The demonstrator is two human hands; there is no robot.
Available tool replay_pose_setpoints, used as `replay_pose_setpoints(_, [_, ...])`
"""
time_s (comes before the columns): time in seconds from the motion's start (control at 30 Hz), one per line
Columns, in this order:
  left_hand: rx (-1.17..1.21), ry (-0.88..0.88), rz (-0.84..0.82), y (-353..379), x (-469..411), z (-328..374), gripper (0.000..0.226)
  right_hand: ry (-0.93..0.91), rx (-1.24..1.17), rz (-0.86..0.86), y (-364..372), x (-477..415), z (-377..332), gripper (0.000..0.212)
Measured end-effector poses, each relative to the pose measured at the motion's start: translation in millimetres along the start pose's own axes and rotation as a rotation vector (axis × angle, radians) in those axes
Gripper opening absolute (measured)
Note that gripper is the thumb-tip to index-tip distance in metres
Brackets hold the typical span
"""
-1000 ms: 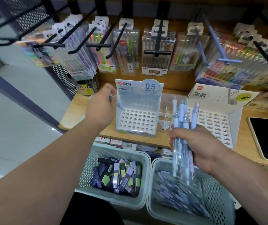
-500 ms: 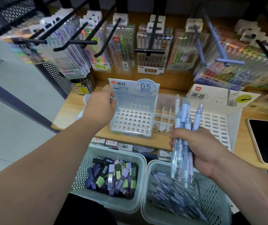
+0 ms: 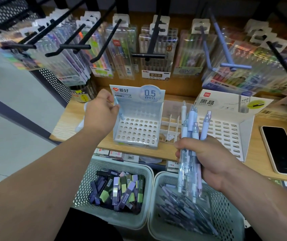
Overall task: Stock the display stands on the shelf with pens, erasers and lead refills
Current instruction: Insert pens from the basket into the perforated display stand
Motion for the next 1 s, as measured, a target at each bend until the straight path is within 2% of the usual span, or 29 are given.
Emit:
replay_pose_setpoints(0.13, [-0.026, -0.042, 0.029, -2.0, 2.1, -5.6, 0.025, 0.002, 0.001, -0.002, 1.1, -0.5, 0.9, 0.014])
replay_pose_setpoints(0.23, [-0.014, -0.158, -0.065, 5.2, 3.9, -20.5, 0.032, 0.004, -0.007, -0.005, 0.3, -1.0, 1.4, 0.013])
replay_pose_setpoints(0.5, [-0.032, -0.202, -0.128, 15.3, 14.3, -23.0, 0.003, 0.037, -0.039, -0.041, 0.2, -2.9, 3.2, 0.013])
replay_pose_setpoints(0.57, [-0.02, -0.232, -0.166, 14.4, 18.8, -22.9, 0.015, 0.032, -0.038, -0.058, -0.2, -2.7, 2.8, 0.014])
replay_pose_setpoints(0.67, [0.047, -0.298, -0.073, -4.0, 21.9, -23.1, 0.037, 0.026, -0.038, -0.055, -1.2, -3.7, 3.9, 0.013])
replay_pose_setpoints(0.77, [0.166, -0.247, 0.019, -22.5, 31.3, 4.7, 0.029, 0.007, -0.078, -0.032, 0.9, -4.3, 5.1, 0.01])
replay_pose_setpoints(0.8, [0.242, -0.22, -0.046, -22.0, 40.0, 20.7, 0.025, -0.004, -0.101, -0.023, 2.6, -4.9, 5.4, 0.01])
replay_pose_setpoints(0.83, [0.312, -0.193, -0.186, -17.5, 53.0, 39.4, 0.022, -0.014, -0.124, -0.011, 4.4, -5.0, 5.5, 0.011])
replay_pose_setpoints(0.93, [0.423, -0.069, -0.776, 9.0, 105.5, 88.5, 0.021, -0.057, -0.166, 0.004, 11.0, -5.2, 3.6, 0.013])
replay_pose_setpoints(1.0, [0.499, -0.054, -0.994, 26.5, 128.7, 95.6, 0.027, -0.083, -0.2, -0.005, 14.3, -4.1, 1.8, 0.012])
Point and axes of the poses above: each hand's wrist, its own x-axis away from the middle knuckle, its own y-axis out of the palm, z = x × y, the point moved 5 cm from there along -x, towards the middle knuckle, and after that the axes turned 1 degree about x, right-handed, at the moved point
